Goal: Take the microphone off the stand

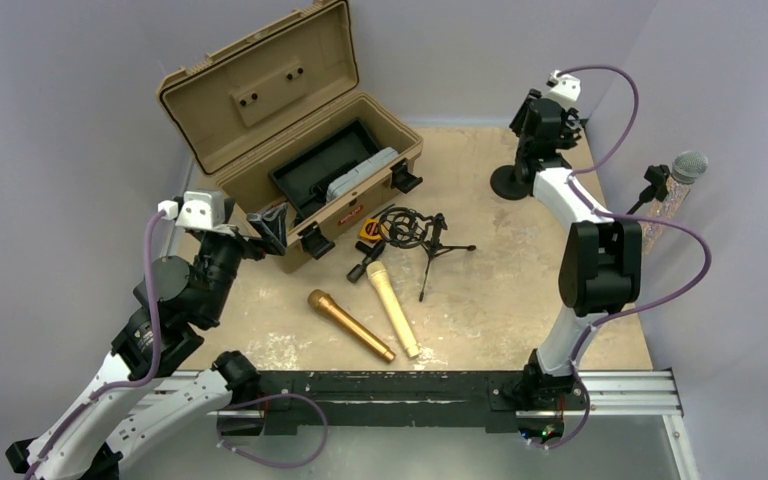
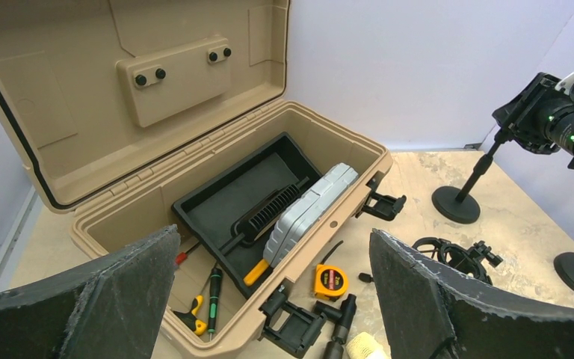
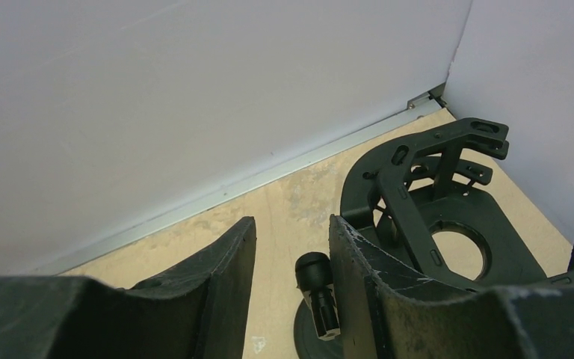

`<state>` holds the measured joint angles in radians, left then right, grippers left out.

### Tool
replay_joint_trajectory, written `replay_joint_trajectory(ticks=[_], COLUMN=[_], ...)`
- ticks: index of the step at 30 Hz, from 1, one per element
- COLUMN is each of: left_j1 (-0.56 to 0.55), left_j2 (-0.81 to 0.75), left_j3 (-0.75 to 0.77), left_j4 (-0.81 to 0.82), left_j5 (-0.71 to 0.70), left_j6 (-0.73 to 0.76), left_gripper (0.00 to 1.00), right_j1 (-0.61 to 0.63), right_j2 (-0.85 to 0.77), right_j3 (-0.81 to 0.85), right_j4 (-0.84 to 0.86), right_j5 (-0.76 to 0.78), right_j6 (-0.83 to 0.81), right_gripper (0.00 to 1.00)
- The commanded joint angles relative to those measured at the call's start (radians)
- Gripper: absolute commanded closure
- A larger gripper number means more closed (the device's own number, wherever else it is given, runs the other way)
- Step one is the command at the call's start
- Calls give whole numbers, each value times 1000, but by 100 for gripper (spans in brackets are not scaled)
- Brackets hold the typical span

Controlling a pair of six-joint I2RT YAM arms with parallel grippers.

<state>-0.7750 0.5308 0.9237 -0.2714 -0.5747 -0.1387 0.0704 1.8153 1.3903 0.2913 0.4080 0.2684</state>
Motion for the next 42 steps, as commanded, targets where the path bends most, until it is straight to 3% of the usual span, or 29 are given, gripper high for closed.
replay_joint_trajectory(ticks=[1,9,14,17,20,28,33,37,42], left_j1=[-6,-17,-24,-24,-26,-29,-31,-33,-37], left_j2=[-1,-5,-2,-4,-7,-26,-28,-27,-10], left_j3=[34,32,34,35,39,42,48,49,49], left_j4=[14,15,14,13,9,1,-10,-14,-21], left_j5=[8,9,9,15,19,50,80,92,97], left_j6=[-7,-8,-7,-11,-14,-39,-63,-76,-90], left_gripper=[5,5,5,5,6,6,6,6,6], right_j1=[5,4,11,26,54,74,72,72,65], right_j2=[91,103,51,-30,-136,-471,-611,-536,-301], right_j3=[-92,-118,-16,51,41,-206,-383,-397,-304], right_j4=[-178,-151,-193,-237,-252,-311,-331,-485,-820], right_j5=[-53,-66,-39,-4,17,90,291,481,639], right_j6=[20,39,10,13,20,148,317,533,974], right_gripper=[60,60,57,41,2,1,1,1,1])
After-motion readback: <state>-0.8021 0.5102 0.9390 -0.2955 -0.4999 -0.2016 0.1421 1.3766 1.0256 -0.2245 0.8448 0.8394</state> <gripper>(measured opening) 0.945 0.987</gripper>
